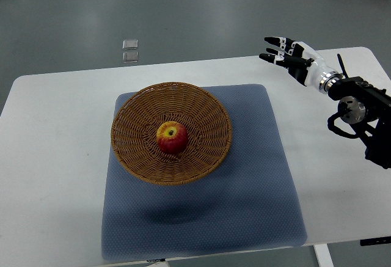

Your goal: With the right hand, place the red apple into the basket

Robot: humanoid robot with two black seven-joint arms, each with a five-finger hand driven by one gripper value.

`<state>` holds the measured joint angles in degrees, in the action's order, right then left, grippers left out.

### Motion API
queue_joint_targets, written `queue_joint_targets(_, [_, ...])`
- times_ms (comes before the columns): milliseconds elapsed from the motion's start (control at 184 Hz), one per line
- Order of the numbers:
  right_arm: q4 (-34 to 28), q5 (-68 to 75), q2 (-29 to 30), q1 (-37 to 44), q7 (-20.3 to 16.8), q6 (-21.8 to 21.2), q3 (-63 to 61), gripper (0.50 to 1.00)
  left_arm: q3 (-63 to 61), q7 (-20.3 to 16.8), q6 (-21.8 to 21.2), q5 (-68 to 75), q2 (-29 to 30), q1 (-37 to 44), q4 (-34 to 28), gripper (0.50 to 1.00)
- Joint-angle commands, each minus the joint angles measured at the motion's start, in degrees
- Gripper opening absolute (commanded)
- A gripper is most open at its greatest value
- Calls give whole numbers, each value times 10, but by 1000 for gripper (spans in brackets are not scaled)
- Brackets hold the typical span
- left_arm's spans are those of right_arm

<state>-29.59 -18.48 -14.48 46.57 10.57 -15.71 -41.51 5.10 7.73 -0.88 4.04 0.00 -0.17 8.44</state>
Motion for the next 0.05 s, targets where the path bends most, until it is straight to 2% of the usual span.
queue_joint_targets(0, [12, 47, -1, -22, -1, 2, 0, 924, 0, 0, 1, 0, 0, 0, 0, 1000])
queue_joint_targets(44, [12, 47, 0, -24, -1, 2, 1, 924, 0, 0, 0, 0, 0, 0, 0, 1000])
